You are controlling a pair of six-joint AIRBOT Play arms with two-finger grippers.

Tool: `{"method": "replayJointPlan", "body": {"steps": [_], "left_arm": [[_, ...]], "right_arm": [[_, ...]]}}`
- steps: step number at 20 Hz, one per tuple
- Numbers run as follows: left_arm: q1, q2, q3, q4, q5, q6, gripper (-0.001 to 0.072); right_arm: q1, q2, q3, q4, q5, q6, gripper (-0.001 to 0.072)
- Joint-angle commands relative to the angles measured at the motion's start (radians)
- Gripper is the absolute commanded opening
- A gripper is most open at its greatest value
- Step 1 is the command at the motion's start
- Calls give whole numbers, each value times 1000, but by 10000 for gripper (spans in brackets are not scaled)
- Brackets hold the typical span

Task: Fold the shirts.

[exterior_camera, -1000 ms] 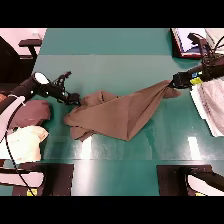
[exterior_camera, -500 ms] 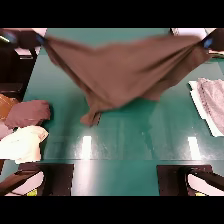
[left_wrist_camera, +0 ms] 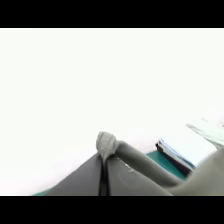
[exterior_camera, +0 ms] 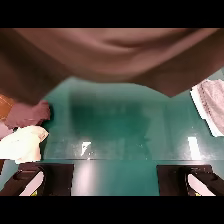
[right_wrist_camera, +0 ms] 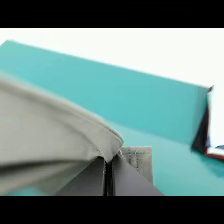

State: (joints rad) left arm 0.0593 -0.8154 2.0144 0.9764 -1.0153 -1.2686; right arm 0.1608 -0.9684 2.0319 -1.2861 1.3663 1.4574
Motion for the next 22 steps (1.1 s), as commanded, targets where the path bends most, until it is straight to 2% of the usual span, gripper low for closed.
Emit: {"method": "replayJointPlan", "body": {"steps": [1, 4, 9, 13, 16, 17, 18, 19, 22], "left_arm": [[1, -6, 39, 26, 2, -18, 21], [1, -83, 6, 60, -18, -43, 21], [0, -326, -145, 63, -187, -67, 21], [0, -580, -284, 62, -183, -60, 22], [1, -757, -300, 64, -178, -61, 26], [1, -796, -300, 64, -185, -72, 110], [1, -816, -300, 72, -190, -90, 443], [1, -821, -300, 88, -199, -111, 627], [1, -780, -300, 194, -264, -130, 613]], "right_arm": [[0, -3, 57, -49, 51, 35, 20], [0, -92, 58, -48, 157, 70, 20], [0, -259, -168, -50, 241, 132, 20], [0, -438, -288, -50, 164, 132, 20], [-1, -586, -241, -49, 114, 131, 23], [-2, -627, -205, -48, 111, 130, 103], [-8, -666, -161, -40, 117, 128, 328], [-16, -702, -114, -9, 133, 115, 411], [-72, -738, -58, 142, 193, 54, 410]]}}
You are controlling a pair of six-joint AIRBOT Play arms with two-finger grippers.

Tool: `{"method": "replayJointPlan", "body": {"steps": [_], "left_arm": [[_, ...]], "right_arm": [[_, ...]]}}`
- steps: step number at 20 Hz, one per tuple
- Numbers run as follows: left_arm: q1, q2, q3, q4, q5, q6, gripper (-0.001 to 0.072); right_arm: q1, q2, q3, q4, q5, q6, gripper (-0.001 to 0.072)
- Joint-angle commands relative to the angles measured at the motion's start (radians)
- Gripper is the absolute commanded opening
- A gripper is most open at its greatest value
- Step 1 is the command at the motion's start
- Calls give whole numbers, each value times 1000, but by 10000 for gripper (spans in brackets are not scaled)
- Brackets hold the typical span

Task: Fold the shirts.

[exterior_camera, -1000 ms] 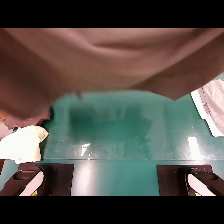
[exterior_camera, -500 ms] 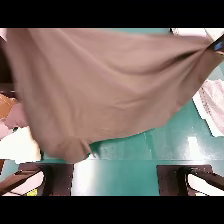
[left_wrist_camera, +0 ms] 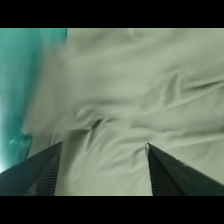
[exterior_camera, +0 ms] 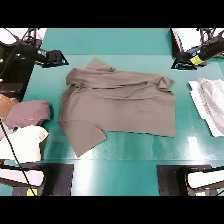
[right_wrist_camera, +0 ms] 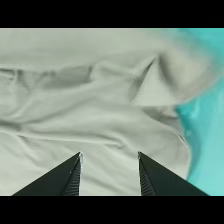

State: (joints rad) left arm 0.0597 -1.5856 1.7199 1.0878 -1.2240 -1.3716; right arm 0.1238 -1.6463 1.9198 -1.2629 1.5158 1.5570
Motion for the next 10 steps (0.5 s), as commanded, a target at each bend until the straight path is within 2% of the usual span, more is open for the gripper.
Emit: {"method": "replayJointPlan", "body": {"steps": [1, 4, 10], "left_arm": [[0, 17, -15, 137, -76, -43, 613], [0, 119, -147, 216, -97, -53, 614], [0, 395, -643, 297, -34, -74, 614]], "right_arm": [[-53, -49, 35, 159, 73, -63, 410], [-92, 51, -142, 172, 82, -101, 410], [-138, 331, -597, 172, -2, -140, 409]]}}
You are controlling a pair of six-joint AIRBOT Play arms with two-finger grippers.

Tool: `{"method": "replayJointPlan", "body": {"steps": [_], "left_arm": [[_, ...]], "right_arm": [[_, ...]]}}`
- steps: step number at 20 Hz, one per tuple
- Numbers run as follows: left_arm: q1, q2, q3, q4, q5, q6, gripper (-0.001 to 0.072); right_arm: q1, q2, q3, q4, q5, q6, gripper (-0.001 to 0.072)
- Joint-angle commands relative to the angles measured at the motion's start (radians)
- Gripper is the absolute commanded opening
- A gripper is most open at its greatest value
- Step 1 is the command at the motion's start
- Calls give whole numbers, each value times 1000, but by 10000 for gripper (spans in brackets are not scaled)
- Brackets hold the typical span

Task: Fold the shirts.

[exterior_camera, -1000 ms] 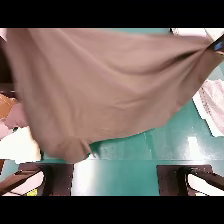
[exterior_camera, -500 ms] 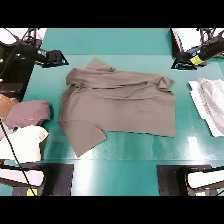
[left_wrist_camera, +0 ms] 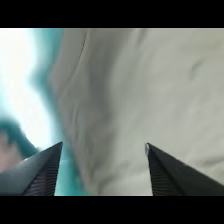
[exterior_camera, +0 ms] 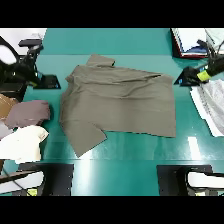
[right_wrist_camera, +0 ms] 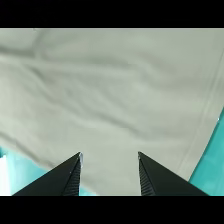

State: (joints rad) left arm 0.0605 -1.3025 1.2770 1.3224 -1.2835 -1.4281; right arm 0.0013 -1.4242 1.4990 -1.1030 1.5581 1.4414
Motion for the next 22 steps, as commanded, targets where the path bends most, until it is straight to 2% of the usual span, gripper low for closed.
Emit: {"method": "replayJointPlan", "body": {"steps": [1, 5, 9, 15, 18, 19, 20, 21, 22], "left_arm": [[0, 150, -273, 69, 39, -39, 614], [0, 184, -456, 64, 89, -95, 614], [0, 184, -539, 52, 186, -143, 614], [0, 183, -599, -116, 263, -108, 613], [0, 183, -613, -135, 270, -108, 612], [-1, 183, -613, -144, 270, -108, 562], [0, 184, -613, -159, 272, -108, 349], [0, 184, -610, -179, 277, -108, 179], [0, 184, -599, -190, 278, -108, 39]], "right_arm": [[-16, 144, -227, 13, -61, -30, 409], [-7, 234, -336, 13, -89, -30, 409], [-7, 272, -350, 13, -93, -31, 409], [-7, 288, -350, 13, -93, -31, 409], [-7, 288, -350, 14, -92, -31, 409], [-7, 288, -350, 13, -92, -31, 409], [-7, 288, -350, 14, -92, -30, 409], [-7, 288, -350, 13, -93, -31, 409], [-10, 288, -350, 12, -90, -31, 409]]}}
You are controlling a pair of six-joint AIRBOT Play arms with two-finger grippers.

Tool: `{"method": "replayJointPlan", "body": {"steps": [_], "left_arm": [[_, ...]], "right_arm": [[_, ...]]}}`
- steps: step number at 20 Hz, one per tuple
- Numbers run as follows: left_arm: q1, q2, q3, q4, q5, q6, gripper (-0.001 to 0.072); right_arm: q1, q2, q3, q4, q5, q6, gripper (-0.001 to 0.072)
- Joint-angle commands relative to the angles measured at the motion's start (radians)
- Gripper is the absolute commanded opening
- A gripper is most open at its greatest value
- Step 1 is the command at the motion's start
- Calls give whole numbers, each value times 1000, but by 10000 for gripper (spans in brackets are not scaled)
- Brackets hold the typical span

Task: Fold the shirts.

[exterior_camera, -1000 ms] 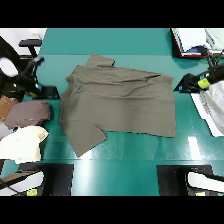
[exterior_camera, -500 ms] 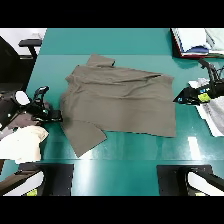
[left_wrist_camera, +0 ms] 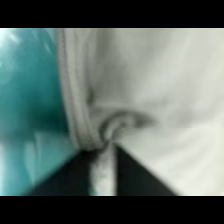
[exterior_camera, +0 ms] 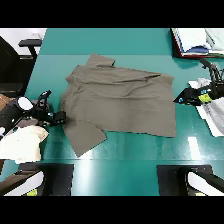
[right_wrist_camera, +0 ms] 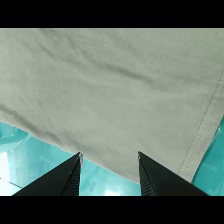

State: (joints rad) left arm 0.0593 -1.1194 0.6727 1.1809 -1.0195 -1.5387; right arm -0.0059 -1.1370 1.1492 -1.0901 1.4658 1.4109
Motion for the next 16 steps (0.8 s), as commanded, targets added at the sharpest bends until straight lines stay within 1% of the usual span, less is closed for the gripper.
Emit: {"method": "replayJointPlan", "body": {"steps": [1, 3, 4, 6, 7, 8, 9, 12, 13, 16], "left_arm": [[1, 1, 24, -60, 0, 22, 22], [1, 27, 74, -58, -54, 56, 21], [1, 57, 89, -56, -65, 56, 22], [1, 133, 101, -56, -69, 56, 22], [1, 159, 101, -57, -70, 56, 22], [1, 179, 101, -57, -73, 56, 22], [1, 190, 101, -57, -76, 56, 22], [1, 189, 101, -64, -89, 55, 22], [1, 189, 101, -64, -89, 55, 22], [1, 189, 101, -68, -92, 54, 22]], "right_arm": [[-13, 1, 0, -1, 11, -2, 409], [-64, 2, -10, -6, 47, -10, 409], [-106, 11, -37, -14, 62, -10, 409], [-203, 35, -144, -62, 59, -10, 410], [-253, 40, -209, -74, 58, -10, 424], [-309, 40, -283, -78, 52, -10, 539], [-356, 37, -351, -80, 37, -10, 562], [-439, -4, -499, -58, -15, -11, 541], [-442, -21, -533, -21, -37, -31, 470], [-403, -72, -581, 105, -126, -64, 468]]}}
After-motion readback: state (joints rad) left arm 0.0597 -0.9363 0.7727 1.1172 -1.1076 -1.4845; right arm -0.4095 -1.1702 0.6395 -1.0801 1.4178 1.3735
